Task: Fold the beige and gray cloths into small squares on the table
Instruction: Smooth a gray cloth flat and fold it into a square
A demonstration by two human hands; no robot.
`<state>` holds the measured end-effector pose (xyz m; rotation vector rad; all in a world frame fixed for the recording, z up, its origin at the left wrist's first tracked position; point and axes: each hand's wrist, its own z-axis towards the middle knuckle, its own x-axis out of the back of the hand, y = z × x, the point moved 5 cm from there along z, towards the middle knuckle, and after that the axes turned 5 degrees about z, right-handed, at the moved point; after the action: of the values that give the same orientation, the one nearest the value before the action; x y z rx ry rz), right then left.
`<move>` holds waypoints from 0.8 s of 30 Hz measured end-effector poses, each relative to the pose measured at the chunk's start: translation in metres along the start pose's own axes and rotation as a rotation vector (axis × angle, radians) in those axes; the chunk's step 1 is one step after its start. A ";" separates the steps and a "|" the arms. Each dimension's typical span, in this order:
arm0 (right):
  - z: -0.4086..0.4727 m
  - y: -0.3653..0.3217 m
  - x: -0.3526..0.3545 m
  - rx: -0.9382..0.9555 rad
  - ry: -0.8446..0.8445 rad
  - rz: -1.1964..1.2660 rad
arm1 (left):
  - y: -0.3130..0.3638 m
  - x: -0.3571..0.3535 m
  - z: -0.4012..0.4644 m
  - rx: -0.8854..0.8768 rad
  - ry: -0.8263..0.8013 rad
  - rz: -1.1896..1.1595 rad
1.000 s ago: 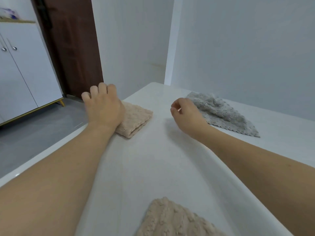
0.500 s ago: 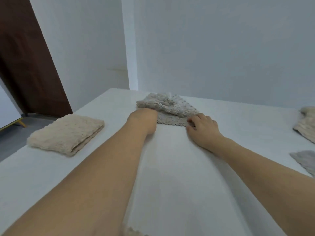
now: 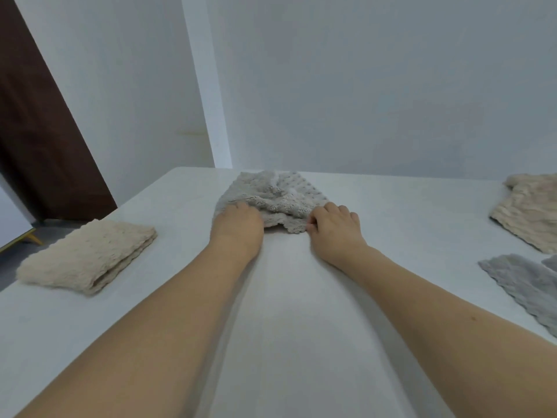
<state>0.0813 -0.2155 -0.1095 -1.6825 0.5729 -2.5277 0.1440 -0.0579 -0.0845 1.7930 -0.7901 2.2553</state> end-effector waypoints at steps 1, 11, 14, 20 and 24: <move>-0.005 0.001 0.003 0.008 0.002 -0.031 | 0.000 0.003 -0.007 -0.005 -0.009 -0.031; -0.047 0.014 0.148 -0.156 0.204 0.405 | 0.006 0.115 -0.043 0.090 0.070 -0.740; -0.043 0.016 0.200 -0.280 0.075 0.602 | 0.011 0.162 -0.052 0.090 0.064 -0.973; -0.066 0.019 0.267 -0.396 -0.257 1.043 | 0.018 0.189 -0.079 0.116 -0.288 -1.455; -0.069 0.042 0.266 -0.403 -0.465 1.122 | 0.023 0.177 -0.076 0.133 -0.377 -1.483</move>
<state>-0.0950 -0.3007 0.0873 -1.3282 1.4812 -1.2462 0.0204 -0.0758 0.0646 1.8060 0.5951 0.9851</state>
